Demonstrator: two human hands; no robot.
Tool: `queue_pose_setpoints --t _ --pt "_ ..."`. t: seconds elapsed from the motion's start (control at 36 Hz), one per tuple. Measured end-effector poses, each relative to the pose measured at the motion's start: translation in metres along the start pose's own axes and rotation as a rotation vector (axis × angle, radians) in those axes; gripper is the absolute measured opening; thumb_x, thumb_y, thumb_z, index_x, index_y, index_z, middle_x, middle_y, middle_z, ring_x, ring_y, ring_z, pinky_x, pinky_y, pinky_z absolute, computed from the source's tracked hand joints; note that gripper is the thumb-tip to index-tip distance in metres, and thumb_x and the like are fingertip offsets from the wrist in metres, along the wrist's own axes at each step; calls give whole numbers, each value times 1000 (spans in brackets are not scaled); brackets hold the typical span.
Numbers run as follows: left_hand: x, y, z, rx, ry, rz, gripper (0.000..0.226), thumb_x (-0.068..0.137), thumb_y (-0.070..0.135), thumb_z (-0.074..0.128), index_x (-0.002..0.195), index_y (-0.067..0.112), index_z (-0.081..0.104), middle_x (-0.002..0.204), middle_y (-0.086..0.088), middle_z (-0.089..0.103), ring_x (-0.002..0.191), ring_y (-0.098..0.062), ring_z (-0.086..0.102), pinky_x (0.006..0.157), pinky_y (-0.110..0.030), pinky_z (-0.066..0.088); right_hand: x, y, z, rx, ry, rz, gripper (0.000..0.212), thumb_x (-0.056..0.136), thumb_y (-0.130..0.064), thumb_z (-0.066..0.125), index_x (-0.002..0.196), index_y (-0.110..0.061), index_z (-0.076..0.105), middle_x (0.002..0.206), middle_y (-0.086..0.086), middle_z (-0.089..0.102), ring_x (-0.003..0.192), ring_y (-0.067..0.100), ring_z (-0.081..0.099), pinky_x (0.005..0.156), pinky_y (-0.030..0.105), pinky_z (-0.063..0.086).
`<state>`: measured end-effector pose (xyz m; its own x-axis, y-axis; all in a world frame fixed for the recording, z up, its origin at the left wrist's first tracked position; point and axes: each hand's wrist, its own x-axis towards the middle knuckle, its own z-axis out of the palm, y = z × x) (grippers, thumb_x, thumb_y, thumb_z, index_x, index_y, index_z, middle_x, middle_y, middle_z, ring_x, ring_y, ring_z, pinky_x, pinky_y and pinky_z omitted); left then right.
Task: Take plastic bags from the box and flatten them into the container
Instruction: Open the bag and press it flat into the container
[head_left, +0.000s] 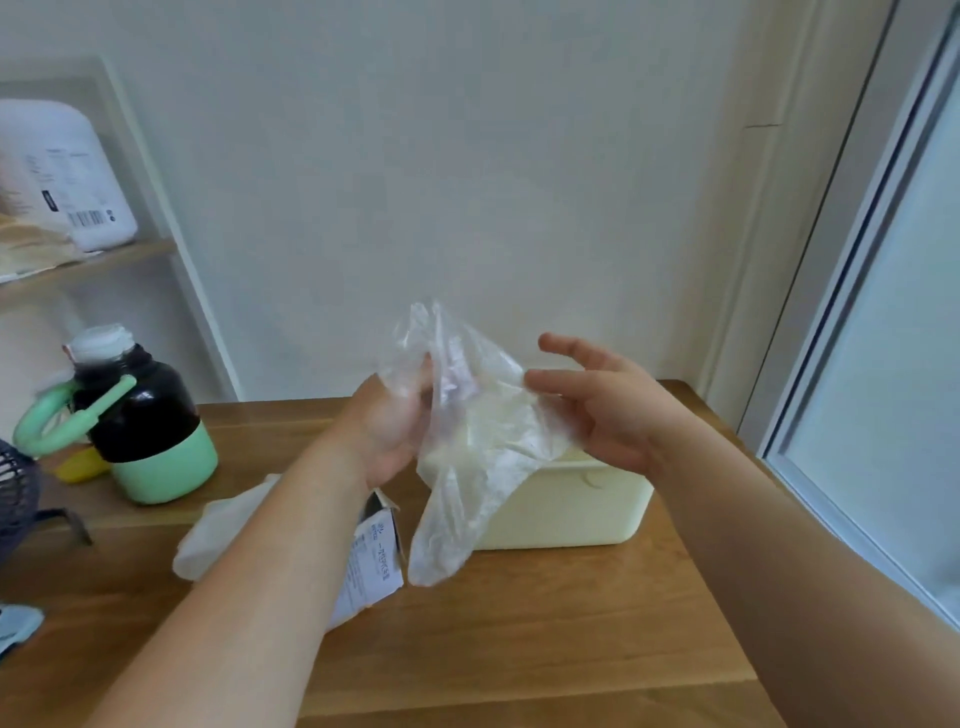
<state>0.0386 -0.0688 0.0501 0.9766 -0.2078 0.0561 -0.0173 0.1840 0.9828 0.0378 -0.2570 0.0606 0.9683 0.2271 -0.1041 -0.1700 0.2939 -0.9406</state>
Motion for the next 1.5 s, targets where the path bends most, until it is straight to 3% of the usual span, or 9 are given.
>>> queue_pose_setpoints --t 0.31,0.39,0.47,0.64,0.81,0.92,1.03,1.14,1.5 --pt "10 1 -5 77 -107 -16 34 101 13 44 79 14 70 77 -6 65 76 -21 64 67 -29 53 8 2 -14 -5 -300 339 65 74 -45 67 129 -15 50 97 14 62 73 23 61 63 31 55" --pt "12 -3 1 113 -80 19 23 93 31 49 100 15 64 89 -3 69 88 -21 65 80 -35 53 11 7 -14 -126 -312 242 67 69 -28 79 128 -9 55 107 14 66 92 25 59 86 37 47" --pt "19 -5 -1 -4 49 -35 21 92 36 52 98 18 63 82 4 70 75 -16 67 69 -32 52 11 5 -12 -193 -163 90 37 81 -9 69 116 -17 59 82 4 70 69 15 61 67 27 49" --pt "21 -14 -22 -287 -77 -189 89 63 88 46 117 20 65 114 -12 62 95 -31 67 80 -40 51 14 3 -7 -91 -41 -127 28 87 -3 63 108 -21 56 83 3 57 58 8 58 55 20 50" --pt "21 -15 -2 -108 -109 -72 80 47 46 95 109 8 60 91 -9 59 79 -21 54 73 -30 46 15 6 -4 -30 -70 -181 52 83 4 65 122 -24 47 86 5 60 66 14 65 62 24 55" --pt "20 -12 -7 -125 -39 -5 69 63 31 84 115 -3 54 94 -12 70 87 -24 68 77 -34 55 14 4 -5 69 -153 -78 63 72 2 74 128 -12 49 114 15 64 89 27 68 77 33 58" --pt "14 -8 -9 -91 -72 -8 48 77 24 72 116 -1 59 105 -15 70 98 -26 68 84 -34 56 5 -4 -3 138 -248 74 17 74 -22 63 85 -9 61 61 -2 56 47 9 52 44 17 42" --pt "9 -4 -7 -116 -79 -32 47 83 19 71 124 0 56 108 -13 71 101 -26 68 87 -34 56 9 2 -2 -51 -256 124 43 64 -34 74 95 -10 58 76 3 44 63 15 41 54 25 39" --pt "13 -4 -14 -217 -84 -66 63 61 14 85 120 14 63 116 -10 61 106 -25 57 95 -39 44 22 3 -3 -352 87 -176 18 94 -24 58 77 -19 59 78 -4 56 63 11 46 67 28 40"
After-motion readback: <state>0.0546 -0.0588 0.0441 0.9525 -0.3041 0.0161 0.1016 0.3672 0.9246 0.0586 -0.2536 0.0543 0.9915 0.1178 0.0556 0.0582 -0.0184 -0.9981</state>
